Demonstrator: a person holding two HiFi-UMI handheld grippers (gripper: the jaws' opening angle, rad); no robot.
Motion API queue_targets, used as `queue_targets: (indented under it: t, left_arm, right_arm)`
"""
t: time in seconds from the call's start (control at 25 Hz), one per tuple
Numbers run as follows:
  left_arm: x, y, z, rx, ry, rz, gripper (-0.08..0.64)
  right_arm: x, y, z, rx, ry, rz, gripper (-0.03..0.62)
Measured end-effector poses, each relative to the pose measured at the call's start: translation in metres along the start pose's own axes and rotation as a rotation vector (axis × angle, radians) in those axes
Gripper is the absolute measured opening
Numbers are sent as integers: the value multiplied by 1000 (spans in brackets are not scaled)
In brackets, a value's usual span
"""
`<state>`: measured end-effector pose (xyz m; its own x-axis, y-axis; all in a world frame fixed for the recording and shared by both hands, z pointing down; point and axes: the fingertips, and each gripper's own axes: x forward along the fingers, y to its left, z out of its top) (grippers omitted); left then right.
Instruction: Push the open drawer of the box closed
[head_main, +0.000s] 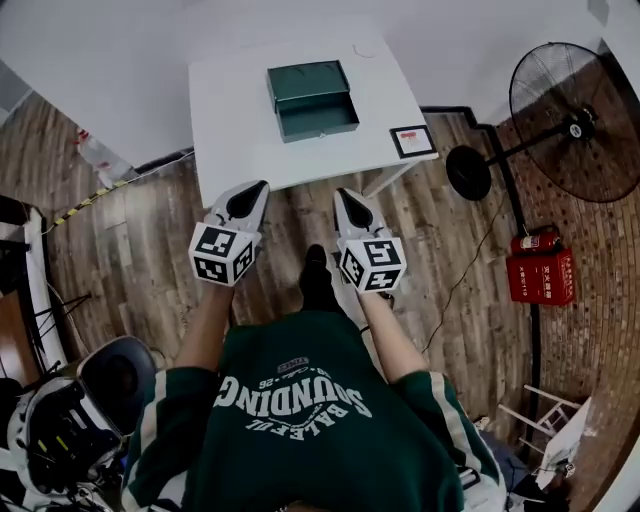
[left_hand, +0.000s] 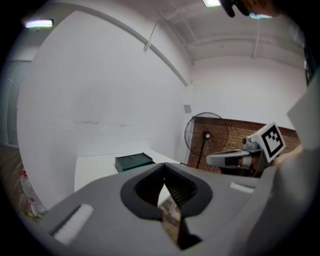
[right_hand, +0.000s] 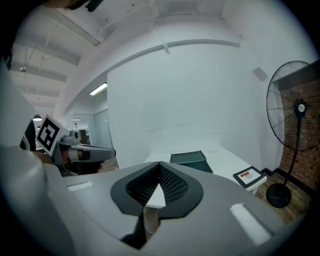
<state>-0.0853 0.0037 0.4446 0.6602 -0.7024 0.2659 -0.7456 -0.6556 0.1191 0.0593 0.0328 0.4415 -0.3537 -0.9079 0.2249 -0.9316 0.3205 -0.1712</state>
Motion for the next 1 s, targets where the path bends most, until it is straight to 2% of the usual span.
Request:
queue_targets:
  t: [0.28,0.52,0.76,1.0]
  left_arm:
    - [90,51,42,-17,1,57,52]
    - [128,94,52,-38,9,105,52]
    - [148,134,48,-52,22,109,52]
    - [184,126,57,-51,44,83,52]
  right_arm:
    - [99,-56,37,-9,27,70,2]
    - [169,-76,51,-24,52,113,2]
    - [213,-70,51,-26,49,125,2]
    - [219,-103,52,-18,64,112,2]
